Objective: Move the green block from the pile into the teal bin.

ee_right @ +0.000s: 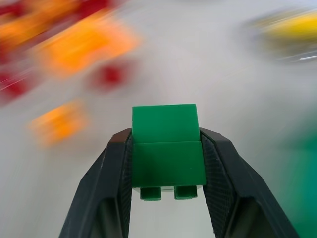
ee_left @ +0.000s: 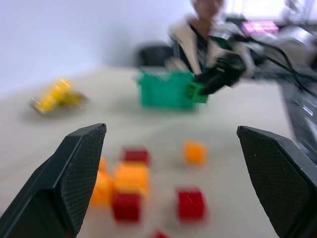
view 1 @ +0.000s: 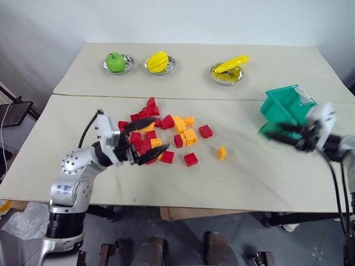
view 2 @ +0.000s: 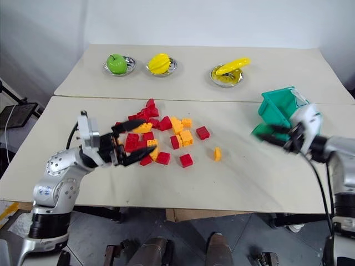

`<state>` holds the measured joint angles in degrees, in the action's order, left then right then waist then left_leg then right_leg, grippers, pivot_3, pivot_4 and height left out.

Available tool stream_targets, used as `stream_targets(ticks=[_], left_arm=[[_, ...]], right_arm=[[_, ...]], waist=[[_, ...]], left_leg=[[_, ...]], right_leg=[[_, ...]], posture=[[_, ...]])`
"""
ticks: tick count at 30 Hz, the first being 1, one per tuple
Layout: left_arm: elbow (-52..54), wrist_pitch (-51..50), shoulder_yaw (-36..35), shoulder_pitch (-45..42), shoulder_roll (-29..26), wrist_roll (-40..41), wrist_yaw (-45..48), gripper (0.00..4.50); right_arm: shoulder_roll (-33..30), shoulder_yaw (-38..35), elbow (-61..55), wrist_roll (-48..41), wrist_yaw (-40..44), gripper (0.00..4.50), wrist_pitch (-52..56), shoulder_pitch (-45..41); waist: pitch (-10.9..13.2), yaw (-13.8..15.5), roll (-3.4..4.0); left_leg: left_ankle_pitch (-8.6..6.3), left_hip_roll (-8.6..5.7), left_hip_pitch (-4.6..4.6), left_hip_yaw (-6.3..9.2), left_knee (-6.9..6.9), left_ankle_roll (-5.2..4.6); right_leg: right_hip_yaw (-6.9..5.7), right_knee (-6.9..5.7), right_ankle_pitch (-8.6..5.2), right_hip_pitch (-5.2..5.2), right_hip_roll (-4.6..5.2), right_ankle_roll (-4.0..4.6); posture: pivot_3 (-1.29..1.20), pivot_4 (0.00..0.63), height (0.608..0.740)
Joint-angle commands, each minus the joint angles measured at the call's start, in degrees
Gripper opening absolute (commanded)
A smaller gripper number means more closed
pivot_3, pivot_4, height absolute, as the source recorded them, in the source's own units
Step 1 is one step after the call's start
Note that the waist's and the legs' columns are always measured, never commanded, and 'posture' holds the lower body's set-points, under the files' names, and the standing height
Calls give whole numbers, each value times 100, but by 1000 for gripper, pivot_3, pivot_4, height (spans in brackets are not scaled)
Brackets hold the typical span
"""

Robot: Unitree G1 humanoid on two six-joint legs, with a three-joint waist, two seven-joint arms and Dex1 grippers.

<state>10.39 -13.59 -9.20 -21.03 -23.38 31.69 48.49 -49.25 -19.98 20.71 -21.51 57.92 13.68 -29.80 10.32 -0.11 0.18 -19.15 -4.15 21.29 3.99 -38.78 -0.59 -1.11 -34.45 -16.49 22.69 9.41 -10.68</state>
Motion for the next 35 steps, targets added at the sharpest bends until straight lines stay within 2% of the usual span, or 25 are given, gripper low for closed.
stream_targets(ticks=[1, 6, 10, 14, 18, 19, 21, 23, 28, 32, 35], left_arm=[[30, 107, -48, -7, 11, 43, -78, 4500], [-43, 147, 75, 18, -48, -24, 66, 4500], [-40, 224, 178, 71, -115, -142, 132, 4500], [-8, 290, 160, 171, -180, -219, 124, 4500], [-82, 467, 50, 311, -365, -446, 35, 4500], [-125, 508, -4, 376, -444, -534, -6, 4500], [-227, 512, -99, 557, -651, -710, -59, 4500], [-270, 565, -173, 757, -802, -867, -156, 4500], [-21, 755, -373, 1300, -912, -1115, -448, 4500], [139, 817, -543, 1777, -908, -1167, -611, 4500], [166, 785, -615, 1836, -885, -1133, -721, 4500]], right_arm=[[-36, -126, 329, 163, -574, 1507, -130, -269], [37, 278, 1435, 723, -1246, 1507, -398, -1162], [109, 551, 2179, 982, -1264, 1507, -553, -1630], [132, 547, 2648, 1103, -1489, 2775, -962, -1964], [88, 449, 2595, 915, -981, 4137, -1342, -1844], [104, 387, 2409, 751, -631, 4438, -1521, -1692], [187, 176, 1680, 122, 348, 4478, -1655, -1176], [310, 8, 878, -394, 773, 4478, -1481, -624], [477, 17, -1313, -1049, 1113, 4478, -870, 1183], [739, -52, -2246, -1270, 915, 4478, -697, 2237], [777, 95, -2508, -965, 944, 4478, -983, 2815]], waist=[[0, -13, 0], [0, -8, 0], [0, -13, 0], [0, -5, 0], [1, -14, 1], [1, -15, 1], [0, -14, 1], [0, -9, 1], [1, 25, 2], [1, 27, 2], [1, 29, 2]], left_leg=[[0, 2, 0, -3, 5, 1], [0, 0, 2, -13, 3, -1], [0, 0, 2, -11, 5, -1], [0, -1, 4, -8, 13, -1], [0, 0, 5, -6, 19, 0], [0, 0, 5, -6, 20, -1], [0, 3, 5, -6, 24, 0], [0, 5, 5, -4, 34, 0], [0, 28, 2, 5, 47, 0], [0, 27, -2, 3, 50, 0], [0, 27, -5, 2, 48, 0]], right_leg=[[0, 2, 0, 1, -2, 0], [8, 3, 0, 4, 0, 0], [6, 4, 0, 4, -1, 0], [5, 13, 0, 4, 0, 0], [1, 19, 0, 4, -1, 0], [1, 20, 0, 4, -1, 0], [-1, 24, 0, 4, -4, 0], [-5, 32, 0, 3, -6, 0], [-7, 40, 0, 0, -4, 0], [-5, 42, 0, -2, 1, 0], [-4, 39, 0, -4, 1, 0]], posture=[[0, 150, 740], [0, 150, 740], [0, 150, 740], [0, 150, 740], [0, 150, 740], [0, 150, 740], [0, 150, 740], [0, 150, 740], [0, 150, 740], [0, 150, 740], [0, 150, 740]])
